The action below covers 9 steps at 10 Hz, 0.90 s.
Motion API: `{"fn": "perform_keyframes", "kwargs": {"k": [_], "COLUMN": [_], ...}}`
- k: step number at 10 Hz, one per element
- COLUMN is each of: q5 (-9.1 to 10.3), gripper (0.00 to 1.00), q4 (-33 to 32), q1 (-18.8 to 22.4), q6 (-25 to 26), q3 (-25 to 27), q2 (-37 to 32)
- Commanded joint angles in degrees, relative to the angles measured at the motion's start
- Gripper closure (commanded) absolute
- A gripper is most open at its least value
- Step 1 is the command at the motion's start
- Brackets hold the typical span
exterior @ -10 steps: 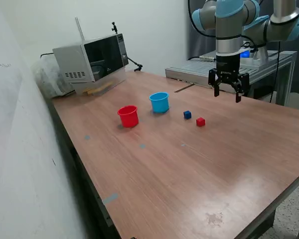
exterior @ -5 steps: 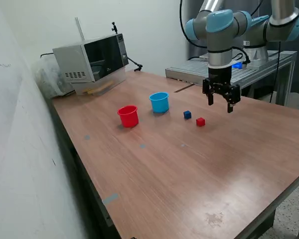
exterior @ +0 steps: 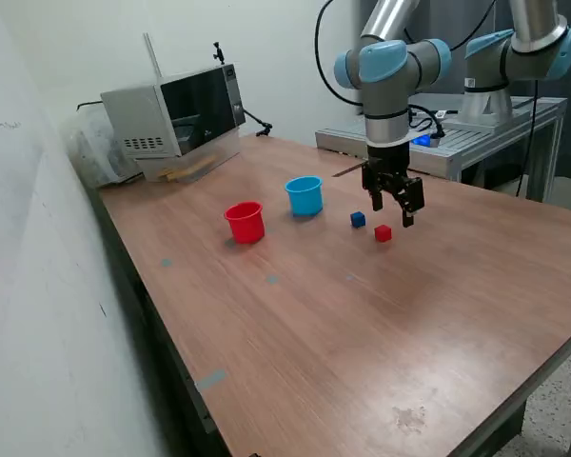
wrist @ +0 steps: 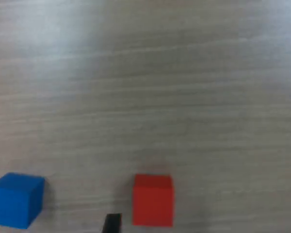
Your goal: Place red objects in the red bin, and blue objects in the blue bin.
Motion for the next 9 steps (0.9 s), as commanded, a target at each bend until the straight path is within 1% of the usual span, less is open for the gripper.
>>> {"fn": "perform_keyframes", "kwargs": {"k": [1,5,9], "q5": [0.02,-0.06,-0.06], "gripper": [0.0,0.0,0.0], "q4": [0.3,0.3,0.3], "q1": [-2.0,-1.9,-0.3], "q6": [0.0,-0.6,-0.6], "q3": [-0.9,-0.2,-0.2], "q2": [1.6,1.8,1.7]}}
